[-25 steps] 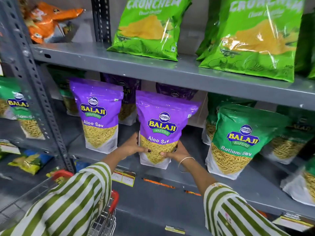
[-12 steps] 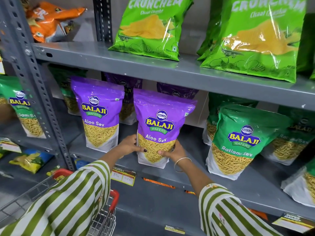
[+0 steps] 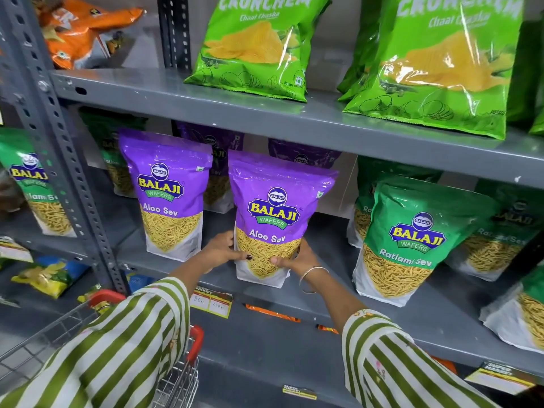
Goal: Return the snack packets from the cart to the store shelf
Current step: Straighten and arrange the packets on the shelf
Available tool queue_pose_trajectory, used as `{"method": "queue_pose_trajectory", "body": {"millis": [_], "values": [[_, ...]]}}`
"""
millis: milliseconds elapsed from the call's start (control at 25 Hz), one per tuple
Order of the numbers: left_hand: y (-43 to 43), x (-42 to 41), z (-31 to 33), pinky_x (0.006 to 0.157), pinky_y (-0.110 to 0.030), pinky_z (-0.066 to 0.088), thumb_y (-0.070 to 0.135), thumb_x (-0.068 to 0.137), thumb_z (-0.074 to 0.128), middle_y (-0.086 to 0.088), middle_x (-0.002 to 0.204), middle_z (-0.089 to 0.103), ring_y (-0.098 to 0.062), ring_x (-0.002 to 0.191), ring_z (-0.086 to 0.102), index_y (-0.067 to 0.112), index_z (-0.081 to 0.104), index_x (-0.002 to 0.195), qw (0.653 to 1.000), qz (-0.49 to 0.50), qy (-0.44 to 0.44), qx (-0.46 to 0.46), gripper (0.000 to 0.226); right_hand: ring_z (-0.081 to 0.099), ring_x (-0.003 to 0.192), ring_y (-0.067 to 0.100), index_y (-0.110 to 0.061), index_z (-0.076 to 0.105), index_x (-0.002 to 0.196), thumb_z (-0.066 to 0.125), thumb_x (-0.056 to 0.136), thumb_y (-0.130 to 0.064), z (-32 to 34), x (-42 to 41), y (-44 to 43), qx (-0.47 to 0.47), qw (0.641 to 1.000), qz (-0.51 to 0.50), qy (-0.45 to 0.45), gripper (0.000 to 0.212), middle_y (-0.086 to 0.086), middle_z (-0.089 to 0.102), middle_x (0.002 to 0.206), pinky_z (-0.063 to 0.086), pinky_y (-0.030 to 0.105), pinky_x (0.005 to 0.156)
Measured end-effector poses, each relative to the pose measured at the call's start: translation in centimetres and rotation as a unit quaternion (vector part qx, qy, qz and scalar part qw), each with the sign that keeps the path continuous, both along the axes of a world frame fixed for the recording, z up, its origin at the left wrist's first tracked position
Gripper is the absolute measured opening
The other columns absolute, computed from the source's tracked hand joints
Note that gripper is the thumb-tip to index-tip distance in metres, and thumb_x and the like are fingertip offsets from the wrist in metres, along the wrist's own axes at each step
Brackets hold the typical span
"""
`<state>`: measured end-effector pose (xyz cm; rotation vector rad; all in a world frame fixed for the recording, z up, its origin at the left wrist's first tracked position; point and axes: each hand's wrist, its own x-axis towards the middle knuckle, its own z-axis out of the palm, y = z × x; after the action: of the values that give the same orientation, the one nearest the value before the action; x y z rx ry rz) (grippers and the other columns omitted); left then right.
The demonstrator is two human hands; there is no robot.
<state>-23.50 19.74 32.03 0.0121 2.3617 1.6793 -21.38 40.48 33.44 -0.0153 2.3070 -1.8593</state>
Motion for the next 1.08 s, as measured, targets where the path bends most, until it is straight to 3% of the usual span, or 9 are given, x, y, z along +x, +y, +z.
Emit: {"method": "queue_pose_trajectory", "body": {"millis": [160, 280, 400, 520, 600, 680, 760, 880, 1080], "values": [[-0.8, 0.3, 0.9, 0.103, -0.041, 0.040, 0.019, 0.062, 0.081, -0.018, 0.132, 0.047, -0.030, 0.123, 0.045, -0.001, 0.037, 0.125, 0.986, -0.014, -0.034, -0.160, 0.079, 0.046, 0.122, 0.023, -0.008, 0.030, 0.132, 0.074, 0.072, -0.018, 0.7, 0.7, 3.2, 0.142, 0.986, 0.068, -0.049, 0.075, 0.003, 0.045, 0.123, 0.043, 0.032, 0.091], [0.6, 2.4, 3.5, 0.085, -0.036, 0.047, 0.031, 0.074, 0.070, -0.014, 0.120, 0.056, -0.025, 0.110, 0.056, 0.000, 0.054, 0.114, 0.891, -0.154, -0.145, -0.403, 0.053, 0.057, 0.090, 0.016, -0.015, 0.047, 0.114, 0.065, 0.081, -0.024, 2.1, 1.6, 10.1, 0.229, 0.948, 0.147, -0.162, 0.038, 0.003, 0.054, 0.102, 0.041, 0.025, 0.069], [6.4, 4.2, 4.6, 0.069, -0.024, 0.047, 0.018, 0.085, 0.054, 0.004, 0.093, 0.059, -0.012, 0.090, 0.057, 0.020, 0.056, 0.086, 0.873, -0.289, -0.212, -0.331, 0.002, 0.057, 0.074, 0.012, -0.017, 0.055, 0.090, 0.063, 0.082, -0.027, 2.8, 2.5, 18.6, 0.352, 0.878, 0.177, -0.273, 0.015, -0.001, 0.060, 0.085, 0.044, 0.024, 0.066], [14.3, 4.1, 3.4, 0.074, -0.024, 0.045, 0.015, 0.078, 0.063, 0.001, 0.093, 0.058, -0.009, 0.086, 0.055, 0.024, 0.053, 0.084, 0.953, -0.252, -0.091, -0.141, 0.015, 0.060, 0.085, 0.024, -0.009, 0.058, 0.099, 0.067, 0.075, -0.042, 1.3, 3.0, 25.8, 0.501, 0.796, 0.128, -0.316, 0.041, 0.014, 0.065, 0.112, 0.045, 0.031, 0.076], [19.1, 3.6, 2.8, 0.088, -0.029, 0.042, 0.015, 0.074, 0.072, -0.009, 0.117, 0.052, -0.018, 0.108, 0.051, 0.016, 0.048, 0.109, 0.988, -0.145, 0.004, -0.048, 0.042, 0.053, 0.114, 0.029, -0.003, 0.048, 0.123, 0.070, 0.071, -0.044, 0.1, 3.0, 28.0, 0.513, 0.833, 0.019, -0.207, 0.070, 0.020, 0.047, 0.138, 0.041, 0.033, 0.091], [21.7, 3.0, 2.4, 0.105, -0.032, 0.033, 0.009, 0.073, 0.073, -0.013, 0.143, 0.035, -0.024, 0.133, 0.034, 0.006, 0.028, 0.136, 0.996, -0.086, 0.029, -0.019, 0.077, 0.036, 0.133, 0.030, 0.002, 0.025, 0.138, 0.078, 0.067, -0.027, -0.3, 3.3, 26.7, 0.332, 0.933, -0.099, -0.101, 0.093, 0.020, 0.032, 0.148, 0.035, 0.039, 0.108], [21.9, 2.4, 1.7, 0.105, -0.029, 0.030, 0.007, 0.072, 0.073, -0.008, 0.143, 0.034, -0.019, 0.135, 0.030, 0.006, 0.019, 0.141, 0.997, -0.064, 0.028, -0.013, 0.088, 0.040, 0.128, 0.028, 0.003, 0.027, 0.133, 0.080, 0.064, -0.008, -0.6, 3.2, 24.1, 0.158, 0.978, -0.129, -0.037, 0.088, 0.020, 0.039, 0.142, 0.036, 0.043, 0.109], [24.1, 2.8, 0.9, 0.094, -0.027, 0.036, 0.001, 0.068, 0.074, -0.007, 0.133, 0.048, -0.019, 0.124, 0.044, 0.007, 0.034, 0.132, 0.997, -0.079, 0.013, 0.011, 0.075, 0.055, 0.110, 0.030, 0.004, 0.042, 0.120, 0.076, 0.064, 0.004, -0.9, 3.2, 24.2, 0.051, 0.992, -0.117, -0.013, 0.065, 0.024, 0.054, 0.128, 0.044, 0.046, 0.101], [28.7, 3.7, 0.1, 0.097, -0.036, 0.045, -0.004, 0.064, 0.076, -0.008, 0.124, 0.057, -0.020, 0.111, 0.054, 0.004, 0.048, 0.120, 0.998, -0.018, 0.021, 0.053, 0.063, 0.060, 0.108, 0.035, -0.004, 0.056, 0.106, 0.081, 0.060, -0.005, -1.6, 3.9, 28.4, 0.044, 0.991, -0.124, 0.006, 0.052, 0.021, 0.064, 0.116, 0.048, 0.052, 0.096]]}}
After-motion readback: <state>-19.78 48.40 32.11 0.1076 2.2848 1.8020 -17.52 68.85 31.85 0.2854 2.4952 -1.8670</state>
